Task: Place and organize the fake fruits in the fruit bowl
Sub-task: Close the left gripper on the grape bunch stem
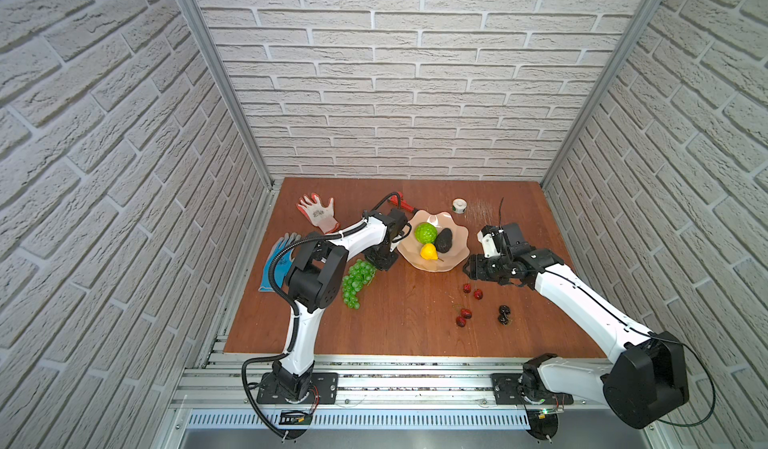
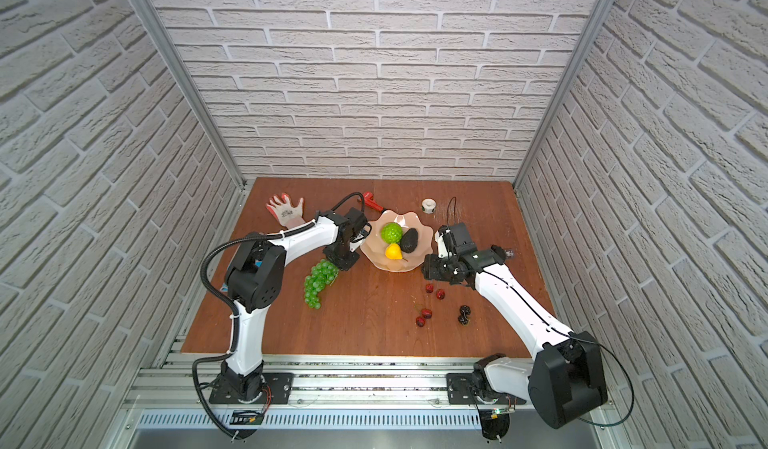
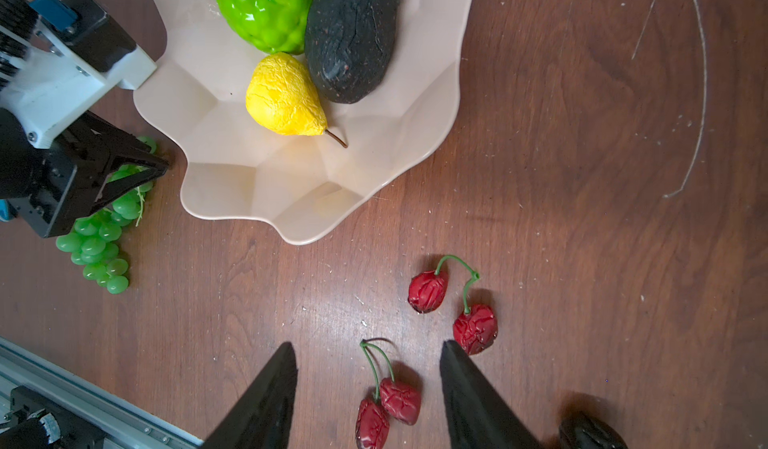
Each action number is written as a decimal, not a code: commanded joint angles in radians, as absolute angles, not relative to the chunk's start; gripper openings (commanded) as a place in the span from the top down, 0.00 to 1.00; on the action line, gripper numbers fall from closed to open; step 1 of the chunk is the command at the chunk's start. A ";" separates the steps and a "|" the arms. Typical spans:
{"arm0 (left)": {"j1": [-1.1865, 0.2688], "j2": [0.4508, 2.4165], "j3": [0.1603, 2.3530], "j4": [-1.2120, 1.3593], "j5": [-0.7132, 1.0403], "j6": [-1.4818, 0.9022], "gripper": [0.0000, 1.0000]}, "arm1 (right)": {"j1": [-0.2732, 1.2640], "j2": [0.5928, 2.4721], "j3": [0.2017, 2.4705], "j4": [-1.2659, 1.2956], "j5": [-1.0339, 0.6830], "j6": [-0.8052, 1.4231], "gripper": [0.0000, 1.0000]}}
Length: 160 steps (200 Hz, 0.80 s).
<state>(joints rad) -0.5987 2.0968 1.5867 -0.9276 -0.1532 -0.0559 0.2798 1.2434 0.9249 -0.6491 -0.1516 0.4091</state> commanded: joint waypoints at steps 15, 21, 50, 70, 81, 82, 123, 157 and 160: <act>-0.603 2.120 1.593 -0.962 -0.193 -0.037 0.64 | 0.285 1.235 0.900 -0.599 -0.159 0.398 0.42; -0.604 2.124 1.593 -0.962 -0.190 -0.038 0.64 | 0.285 1.235 0.898 -0.597 -0.158 0.397 0.42; -0.606 2.138 1.588 -0.962 -0.194 -0.040 0.67 | 0.285 1.229 0.889 -0.591 -0.155 0.390 0.42; -0.610 2.143 1.589 -0.959 -0.211 -0.037 0.71 | 0.285 1.226 0.881 -0.584 -0.154 0.384 0.42; -0.611 2.145 1.593 -0.959 -0.216 -0.036 0.73 | 0.285 1.225 0.879 -0.579 -0.153 0.382 0.42; -0.611 2.146 1.595 -0.959 -0.217 -0.035 0.73 | 0.285 1.225 0.879 -0.579 -0.154 0.382 0.42; -0.612 2.157 1.603 -0.966 -0.235 -0.034 0.80 | 0.285 1.211 0.876 -0.572 -0.159 0.379 0.42; -0.614 2.148 1.609 -0.973 -0.236 -0.036 0.92 | 0.285 1.179 0.889 -0.583 -0.153 0.374 0.42; -0.615 2.148 1.610 -0.973 -0.237 -0.036 0.94 | 0.286 1.176 0.890 -0.584 -0.153 0.374 0.42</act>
<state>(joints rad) -0.6083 2.1307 1.5970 -0.9211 -0.2310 -0.0437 0.2798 1.2190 0.8860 -0.6048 -0.1547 0.3912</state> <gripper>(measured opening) 0.097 0.576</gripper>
